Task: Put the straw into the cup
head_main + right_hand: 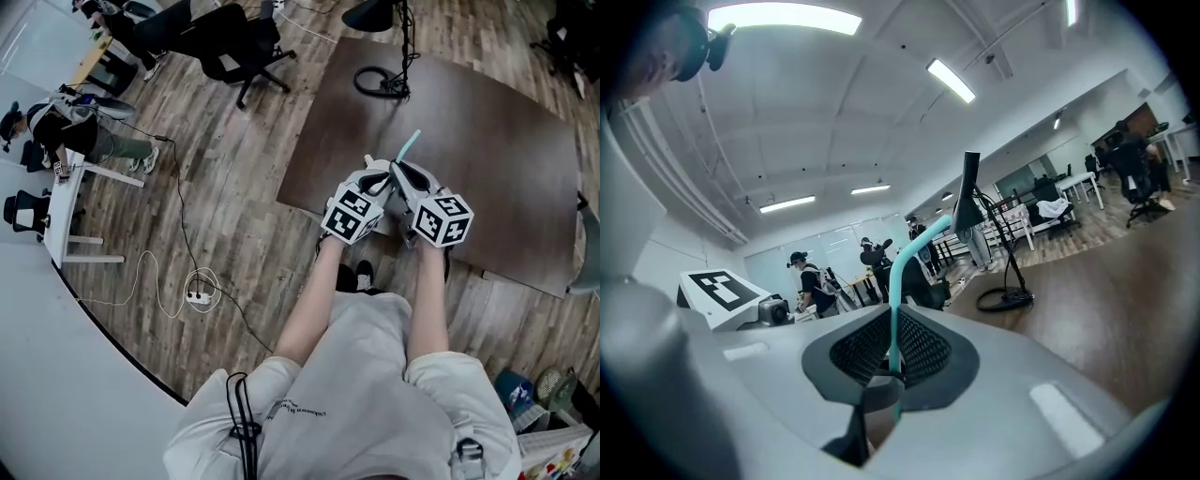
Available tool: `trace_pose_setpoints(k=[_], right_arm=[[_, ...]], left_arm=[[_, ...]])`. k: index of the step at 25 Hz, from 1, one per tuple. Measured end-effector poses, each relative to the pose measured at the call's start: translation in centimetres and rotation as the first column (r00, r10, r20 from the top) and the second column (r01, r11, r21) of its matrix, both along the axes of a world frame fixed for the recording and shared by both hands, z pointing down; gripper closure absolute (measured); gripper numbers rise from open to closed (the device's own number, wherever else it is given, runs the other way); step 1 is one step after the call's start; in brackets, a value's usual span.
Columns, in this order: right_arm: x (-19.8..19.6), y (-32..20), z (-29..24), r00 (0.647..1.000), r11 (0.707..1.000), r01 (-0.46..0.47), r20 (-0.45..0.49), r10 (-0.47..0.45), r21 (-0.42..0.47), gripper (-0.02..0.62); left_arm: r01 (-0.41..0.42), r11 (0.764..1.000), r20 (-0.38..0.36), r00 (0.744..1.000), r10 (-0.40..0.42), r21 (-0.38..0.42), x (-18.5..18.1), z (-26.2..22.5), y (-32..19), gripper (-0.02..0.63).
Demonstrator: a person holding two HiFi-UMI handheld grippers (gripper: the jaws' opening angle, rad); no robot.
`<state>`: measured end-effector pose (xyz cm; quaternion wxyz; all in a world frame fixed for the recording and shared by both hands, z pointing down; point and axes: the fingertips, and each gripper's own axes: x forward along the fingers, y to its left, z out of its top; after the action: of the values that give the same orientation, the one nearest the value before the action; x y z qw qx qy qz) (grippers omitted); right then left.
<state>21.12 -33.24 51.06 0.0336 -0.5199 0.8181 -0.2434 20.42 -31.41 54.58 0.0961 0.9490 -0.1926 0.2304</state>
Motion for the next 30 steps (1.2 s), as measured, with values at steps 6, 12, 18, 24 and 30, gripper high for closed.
trace_pose_setpoints(k=[6, 12, 18, 24, 30], right_arm=[[-0.3, 0.0, 0.7, 0.999, 1.000, 0.018, -0.035, -0.019, -0.004, 0.549], [0.6, -0.7, 1.5, 0.993, 0.996, 0.075, -0.085, -0.078, -0.041, 0.548], [-0.9, -2.9, 0.8, 0.992, 0.995, 0.102, -0.072, -0.102, 0.000, 0.548], [0.8, -4.2, 0.1, 0.993, 0.996, 0.091, -0.069, -0.091, 0.001, 0.548], [1.0, -6.5, 0.2, 0.995, 0.996, 0.088, -0.056, -0.087, 0.011, 0.548]], left_arm=[[0.014, 1.000, -0.026, 1.000, -0.014, -0.013, 0.3, 0.9, -0.2, 0.576], [0.015, 0.999, -0.060, 0.998, -0.017, -0.041, 1.5, 1.5, -0.7, 0.578], [0.039, 0.999, -0.130, 0.991, -0.043, -0.036, -0.1, 0.8, -2.9, 0.578], [0.023, 0.996, -0.178, 0.983, -0.037, -0.083, 1.6, 0.0, -4.2, 0.578], [0.014, 0.997, -0.176, 0.984, -0.027, -0.073, 1.9, 0.1, -6.5, 0.578]])
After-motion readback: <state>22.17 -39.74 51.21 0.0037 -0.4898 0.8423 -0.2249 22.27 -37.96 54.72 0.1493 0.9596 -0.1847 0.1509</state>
